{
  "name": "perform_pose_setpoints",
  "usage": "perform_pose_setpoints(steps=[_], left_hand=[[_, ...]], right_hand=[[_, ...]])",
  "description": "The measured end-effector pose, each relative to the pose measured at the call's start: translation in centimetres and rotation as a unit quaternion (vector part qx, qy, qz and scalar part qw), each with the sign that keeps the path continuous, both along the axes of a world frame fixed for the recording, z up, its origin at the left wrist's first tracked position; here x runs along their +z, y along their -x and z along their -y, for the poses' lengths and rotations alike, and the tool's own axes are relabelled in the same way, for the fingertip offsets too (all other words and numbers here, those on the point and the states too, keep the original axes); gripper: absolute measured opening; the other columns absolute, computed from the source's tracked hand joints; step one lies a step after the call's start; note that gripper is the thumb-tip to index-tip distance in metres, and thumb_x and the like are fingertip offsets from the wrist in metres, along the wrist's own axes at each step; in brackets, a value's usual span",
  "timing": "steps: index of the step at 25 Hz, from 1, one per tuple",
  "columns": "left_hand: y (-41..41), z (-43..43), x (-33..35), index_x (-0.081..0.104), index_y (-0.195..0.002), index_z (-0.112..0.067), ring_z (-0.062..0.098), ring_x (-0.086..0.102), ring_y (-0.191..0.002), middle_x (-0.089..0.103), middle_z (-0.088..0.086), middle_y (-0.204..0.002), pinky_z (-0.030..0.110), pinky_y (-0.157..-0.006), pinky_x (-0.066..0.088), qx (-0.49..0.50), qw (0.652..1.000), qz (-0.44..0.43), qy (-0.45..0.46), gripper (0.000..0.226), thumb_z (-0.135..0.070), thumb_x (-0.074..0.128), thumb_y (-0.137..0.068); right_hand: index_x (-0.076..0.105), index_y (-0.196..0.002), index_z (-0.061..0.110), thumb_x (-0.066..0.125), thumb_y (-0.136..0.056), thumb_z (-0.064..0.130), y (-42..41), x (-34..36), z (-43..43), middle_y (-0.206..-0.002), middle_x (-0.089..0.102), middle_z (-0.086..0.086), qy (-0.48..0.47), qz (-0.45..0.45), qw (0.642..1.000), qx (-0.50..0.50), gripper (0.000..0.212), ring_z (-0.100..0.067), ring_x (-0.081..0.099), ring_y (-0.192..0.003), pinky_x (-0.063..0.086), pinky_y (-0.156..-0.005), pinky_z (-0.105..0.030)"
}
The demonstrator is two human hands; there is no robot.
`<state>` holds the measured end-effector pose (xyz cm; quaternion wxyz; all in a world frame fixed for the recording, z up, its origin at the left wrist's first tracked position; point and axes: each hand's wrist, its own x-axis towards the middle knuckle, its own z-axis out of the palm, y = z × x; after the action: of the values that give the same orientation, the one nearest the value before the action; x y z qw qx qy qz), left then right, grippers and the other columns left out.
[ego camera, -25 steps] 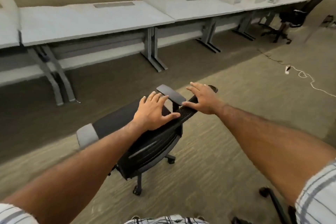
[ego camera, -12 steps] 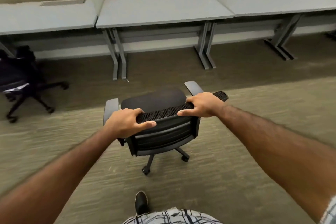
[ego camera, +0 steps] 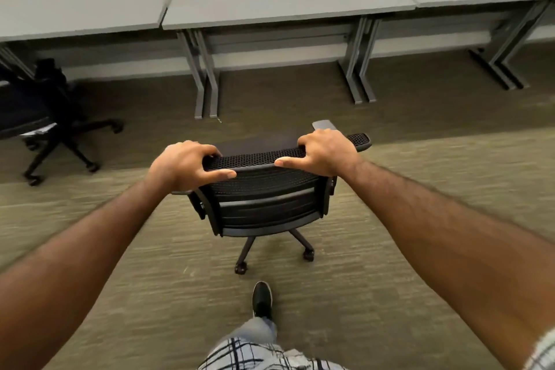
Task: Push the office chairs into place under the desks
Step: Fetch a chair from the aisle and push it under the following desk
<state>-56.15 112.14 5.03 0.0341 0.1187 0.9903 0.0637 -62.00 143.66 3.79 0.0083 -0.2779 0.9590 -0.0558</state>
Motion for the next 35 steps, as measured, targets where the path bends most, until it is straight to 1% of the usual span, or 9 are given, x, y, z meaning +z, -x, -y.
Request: perform_pose_setpoints(steps=[4,6,10,15,19,23,27,31,35], left_hand=[[6.8,1.8,-0.6,0.068,-0.11,-0.031,0.018,0.058,-0.08,0.062,-0.011,-0.086,0.035,-0.069,0.043,-0.006,1.0,0.003,-0.005,0.105,-0.109,0.024,-0.056],[11.1,3.0,-0.8,0.068,-0.113,-0.032,0.016,0.057,-0.082,0.062,-0.011,-0.091,0.034,-0.07,0.042,-0.002,1.0,0.008,-0.018,0.109,-0.111,0.022,-0.053],[18.7,5.3,-1.7,0.066,-0.124,-0.035,0.012,0.053,-0.086,0.068,-0.007,-0.103,0.034,-0.071,0.042,0.015,1.0,0.027,-0.004,0.115,-0.113,0.022,-0.051],[27.9,7.6,-2.3,0.07,-0.119,-0.036,0.019,0.065,-0.095,0.074,-0.007,-0.103,0.034,-0.071,0.041,0.039,0.999,-0.009,0.001,0.117,-0.114,0.023,-0.048],[34.4,8.8,-2.2,0.073,-0.112,-0.032,0.012,0.058,-0.077,0.069,-0.011,-0.086,0.029,-0.057,0.035,0.037,0.999,0.0,0.005,0.117,-0.115,0.023,-0.047],[40.8,9.9,-2.2,0.072,-0.108,-0.033,0.013,0.057,-0.074,0.064,-0.013,-0.077,0.031,-0.057,0.036,0.057,0.998,-0.005,0.002,0.113,-0.115,0.023,-0.047],[47.0,10.6,-2.3,0.072,-0.104,-0.033,0.01,0.056,-0.071,0.058,-0.018,-0.07,0.033,-0.061,0.04,0.073,0.997,-0.004,0.004,0.11,-0.115,0.024,-0.047],[52.9,11.0,-2.4,0.072,-0.108,-0.034,0.011,0.058,-0.077,0.062,-0.017,-0.078,0.032,-0.065,0.041,0.106,0.994,0.011,0.003,0.113,-0.115,0.024,-0.044],[57.9,11.3,-2.5,0.072,-0.11,-0.036,0.004,0.056,-0.073,0.064,-0.019,-0.081,0.027,-0.059,0.037,0.138,0.99,-0.005,-0.021,0.112,-0.115,0.027,-0.045]], right_hand=[[0.057,-0.076,0.022,0.014,-0.059,0.11,6.0,-0.5,1.5,-0.065,0.055,0.006,-0.01,-0.011,1.0,0.01,0.1,-0.013,0.055,-0.064,0.038,-0.056,-0.033],[0.063,-0.093,0.022,0.017,-0.06,0.11,9.6,-0.6,2.2,-0.073,0.059,0.008,-0.015,0.014,1.0,0.017,0.104,-0.017,0.06,-0.073,0.043,-0.064,-0.036],[0.063,-0.119,0.025,0.024,-0.061,0.106,16.8,0.0,2.9,-0.095,0.063,0.007,-0.044,0.081,0.996,0.008,0.106,-0.019,0.06,-0.089,0.039,-0.071,-0.036],[0.065,-0.104,0.029,0.016,-0.05,0.115,25.6,-0.3,3.5,-0.089,0.065,0.006,-0.044,0.051,0.996,-0.06,0.112,-0.019,0.058,-0.083,0.043,-0.069,-0.037],[0.065,-0.105,0.03,0.018,-0.05,0.116,32.2,-0.6,5.1,-0.089,0.066,0.004,-0.06,0.047,0.995,-0.07,0.112,-0.022,0.063,-0.086,0.053,-0.074,-0.041],[0.067,-0.109,0.027,0.02,-0.051,0.115,39.3,-0.5,6.2,-0.094,0.068,0.001,-0.073,0.043,0.994,-0.067,0.116,-0.023,0.064,-0.091,0.056,-0.082,-0.046],[0.069,-0.108,0.026,0.02,-0.055,0.114,46.7,-0.8,7.1,-0.093,0.07,0.004,-0.075,0.014,0.996,-0.035,0.114,-0.021,0.064,-0.087,0.054,-0.076,-0.042],[0.069,-0.101,0.027,0.02,-0.054,0.114,53.8,-0.9,7.8,-0.076,0.064,0.009,-0.071,-0.003,0.997,-0.013,0.11,-0.013,0.059,-0.071,0.045,-0.061,-0.035],[0.068,-0.101,0.027,0.018,-0.053,0.114,60.5,-0.7,8.7,-0.079,0.065,0.01,-0.06,0.008,0.998,0.006,0.111,-0.013,0.062,-0.074,0.049,-0.065,-0.035]])
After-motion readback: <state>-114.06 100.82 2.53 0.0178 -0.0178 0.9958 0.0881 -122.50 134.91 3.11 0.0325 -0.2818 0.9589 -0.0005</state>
